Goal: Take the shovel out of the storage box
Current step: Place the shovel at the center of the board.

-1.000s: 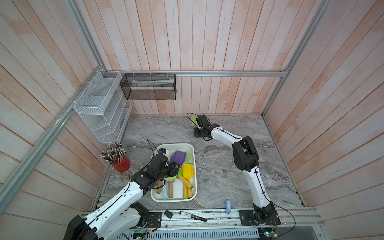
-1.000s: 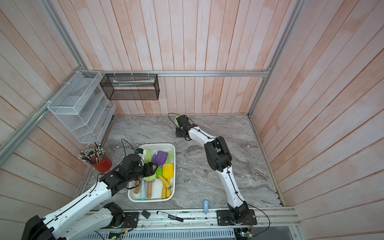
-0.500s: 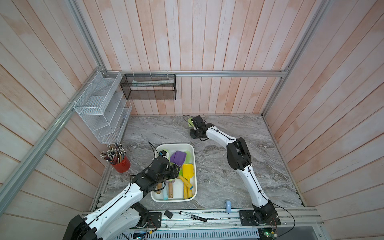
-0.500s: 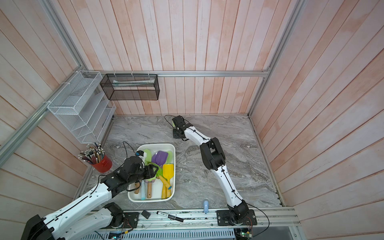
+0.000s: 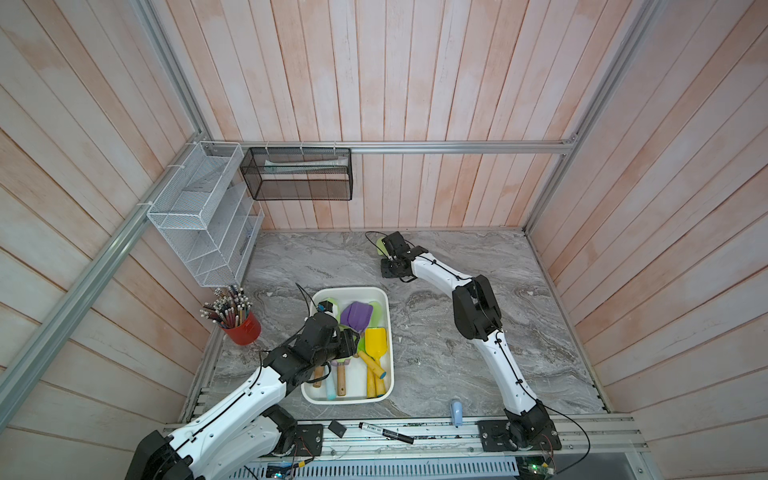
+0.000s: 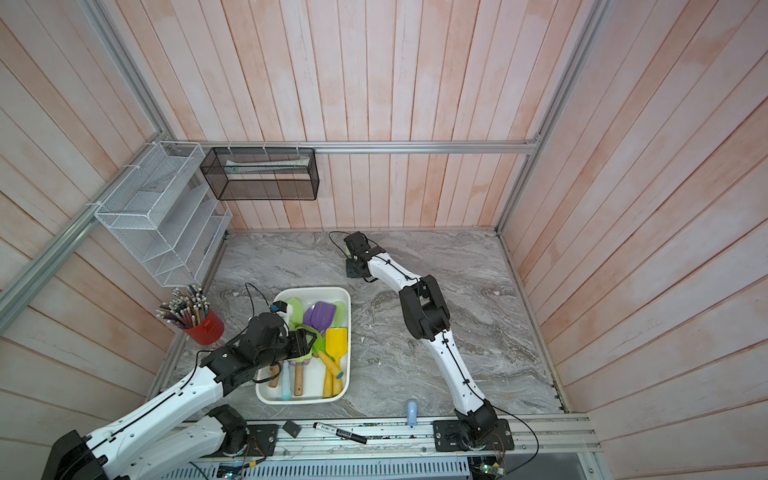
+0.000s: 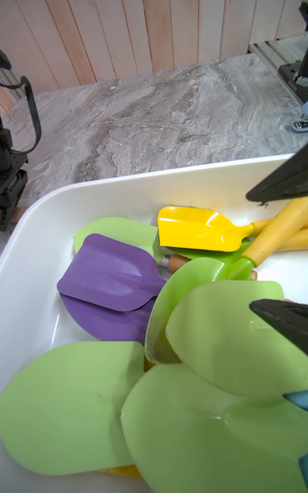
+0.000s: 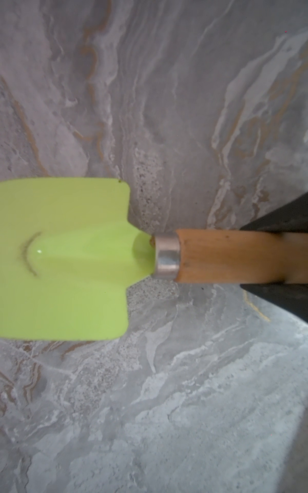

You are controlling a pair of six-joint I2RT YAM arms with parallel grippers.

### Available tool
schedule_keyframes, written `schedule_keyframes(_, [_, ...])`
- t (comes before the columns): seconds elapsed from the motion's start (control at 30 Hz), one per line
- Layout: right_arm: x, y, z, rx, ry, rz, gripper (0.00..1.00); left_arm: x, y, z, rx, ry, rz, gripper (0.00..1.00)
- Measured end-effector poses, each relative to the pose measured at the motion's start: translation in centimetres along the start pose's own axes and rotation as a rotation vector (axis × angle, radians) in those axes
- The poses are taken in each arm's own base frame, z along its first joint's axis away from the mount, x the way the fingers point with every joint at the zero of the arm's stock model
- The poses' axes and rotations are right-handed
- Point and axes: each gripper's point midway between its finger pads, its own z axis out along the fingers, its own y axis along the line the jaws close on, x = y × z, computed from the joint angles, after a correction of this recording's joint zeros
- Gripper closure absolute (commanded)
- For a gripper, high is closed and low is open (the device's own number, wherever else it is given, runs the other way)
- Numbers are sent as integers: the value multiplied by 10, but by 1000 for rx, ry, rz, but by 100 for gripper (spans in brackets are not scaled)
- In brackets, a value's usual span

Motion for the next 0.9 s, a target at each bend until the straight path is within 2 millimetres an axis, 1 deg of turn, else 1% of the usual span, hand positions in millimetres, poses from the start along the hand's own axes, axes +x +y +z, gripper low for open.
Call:
schedule_keyframes(0.33, [1, 3, 1, -2, 1, -4, 69, 1, 1, 1, -2, 3, 0, 40])
schedule_keyframes(0.43, [1, 4, 1, -5, 1, -5, 66, 1, 1, 1, -2, 3, 0, 39])
schedule_keyframes(0.7, [5, 16, 0, -36, 7, -20, 64, 3, 2, 1, -8, 9, 0, 40])
schedule_keyframes(0.8, [10, 15, -7, -40, 13, -24, 60, 6, 5, 1, -26, 18, 6, 40])
schedule_keyframes(0.9, [10, 12, -24, -43, 8, -32, 55, 12, 7, 0, -42, 34, 19, 40])
